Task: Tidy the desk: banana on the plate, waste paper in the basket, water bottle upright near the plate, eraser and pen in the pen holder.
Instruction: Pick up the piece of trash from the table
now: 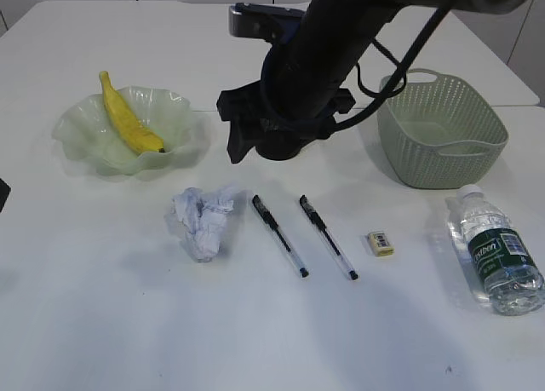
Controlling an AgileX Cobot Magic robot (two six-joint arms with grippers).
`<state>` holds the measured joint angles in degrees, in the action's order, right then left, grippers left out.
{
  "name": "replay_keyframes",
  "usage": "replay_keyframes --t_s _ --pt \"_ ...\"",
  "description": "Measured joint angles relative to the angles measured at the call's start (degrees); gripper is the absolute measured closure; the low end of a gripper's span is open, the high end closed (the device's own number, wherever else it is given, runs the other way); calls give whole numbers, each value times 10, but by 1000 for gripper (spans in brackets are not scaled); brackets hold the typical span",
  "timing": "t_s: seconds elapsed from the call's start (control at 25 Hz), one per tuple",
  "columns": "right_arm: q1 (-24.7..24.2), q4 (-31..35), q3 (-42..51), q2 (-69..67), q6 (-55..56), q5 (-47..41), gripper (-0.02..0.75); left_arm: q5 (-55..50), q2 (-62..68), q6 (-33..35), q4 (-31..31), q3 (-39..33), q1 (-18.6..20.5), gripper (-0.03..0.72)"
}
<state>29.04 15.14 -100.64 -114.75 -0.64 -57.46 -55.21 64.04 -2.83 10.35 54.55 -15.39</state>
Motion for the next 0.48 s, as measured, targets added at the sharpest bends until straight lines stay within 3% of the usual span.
replay_keyframes --t_s 0.48 --pt "42 4 -12 -74 90 62 162 5 0 0 0 0 0 382"
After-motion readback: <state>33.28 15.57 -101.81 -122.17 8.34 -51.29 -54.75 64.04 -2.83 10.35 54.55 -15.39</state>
